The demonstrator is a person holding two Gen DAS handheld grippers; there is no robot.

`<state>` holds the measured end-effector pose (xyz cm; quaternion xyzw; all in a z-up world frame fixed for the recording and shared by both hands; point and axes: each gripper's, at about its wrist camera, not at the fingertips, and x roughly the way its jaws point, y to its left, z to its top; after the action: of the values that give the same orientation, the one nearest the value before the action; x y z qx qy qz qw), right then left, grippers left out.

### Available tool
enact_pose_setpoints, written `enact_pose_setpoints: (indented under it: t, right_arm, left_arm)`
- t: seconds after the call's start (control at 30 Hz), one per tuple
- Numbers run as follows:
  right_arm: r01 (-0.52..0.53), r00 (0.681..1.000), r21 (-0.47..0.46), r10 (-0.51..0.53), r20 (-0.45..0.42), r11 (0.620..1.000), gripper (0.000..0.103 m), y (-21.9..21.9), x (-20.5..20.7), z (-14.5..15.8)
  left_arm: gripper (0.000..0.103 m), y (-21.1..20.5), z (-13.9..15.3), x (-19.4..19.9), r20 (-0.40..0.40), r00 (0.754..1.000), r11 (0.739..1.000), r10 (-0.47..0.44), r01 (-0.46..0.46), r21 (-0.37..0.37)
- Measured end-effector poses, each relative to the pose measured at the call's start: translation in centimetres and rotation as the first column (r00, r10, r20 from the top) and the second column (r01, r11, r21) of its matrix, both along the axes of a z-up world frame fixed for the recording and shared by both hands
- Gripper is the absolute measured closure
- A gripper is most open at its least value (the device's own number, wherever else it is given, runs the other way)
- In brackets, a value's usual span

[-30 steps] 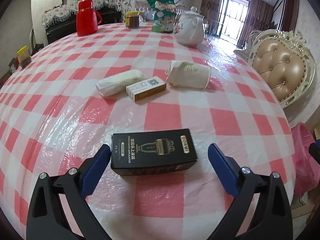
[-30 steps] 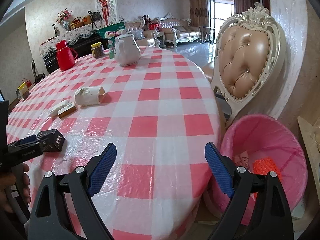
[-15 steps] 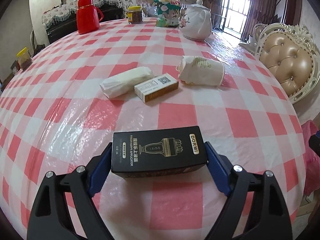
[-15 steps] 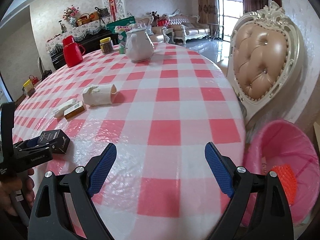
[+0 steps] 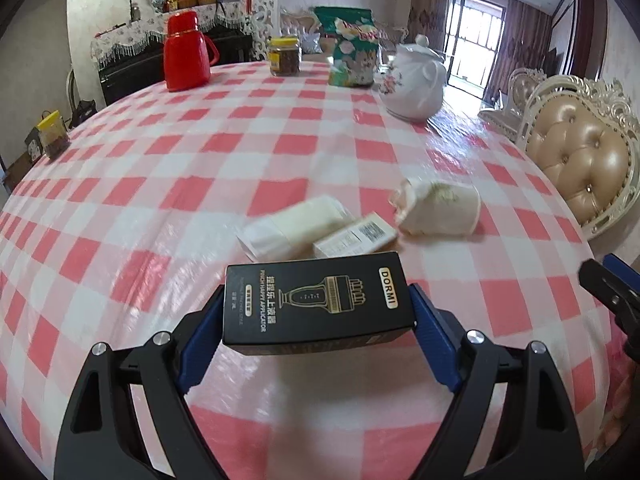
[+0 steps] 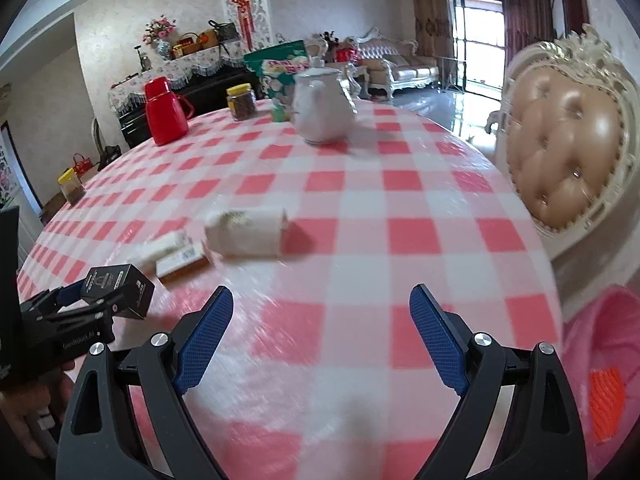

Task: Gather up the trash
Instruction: 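Grasp the white paper roll with the right tool while the left tool holds the box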

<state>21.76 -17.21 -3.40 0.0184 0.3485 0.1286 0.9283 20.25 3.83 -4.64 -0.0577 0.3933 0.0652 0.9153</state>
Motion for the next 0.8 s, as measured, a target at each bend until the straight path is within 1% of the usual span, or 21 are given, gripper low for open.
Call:
enact_pose_setpoints:
  t: [0.17, 0.37, 0.6, 0.8]
  right_arm:
    - [-0.018, 1.0, -0.004, 0.018, 0.016, 1.0, 0.018, 3.3, 2.3, 0.1]
    - [-0.025, 1.0, -0.028, 0.024, -0.004, 0.999, 0.018, 6.7, 5.5, -1.1]
    - [-0.031, 0.999, -0.032, 0.03, -0.035, 0.999, 0.018, 9.3, 8.3, -2.3]
    - [-0.04, 0.998, -0.054, 0.037, -0.047, 0.998, 0.018, 10.5, 9.5, -3.1]
  left_arm:
    - [0.019, 1.9, 0.6, 0.1, 0.044, 0.999, 0.999, 0.029, -0.028, -0.017]
    - [0.019, 3.7, 0.3, 0.1, 0.053, 0.996, 0.997, 0.07, -0.068, -0.046]
    - [0.019, 4.3, 0.2, -0.2, 0.061, 0.994, 0.994, 0.088, -0.084, -0.063]
    - [0.019, 4.6, 0.0, -0.3, 0.057, 0.994, 0.993, 0.095, -0.091, -0.078]
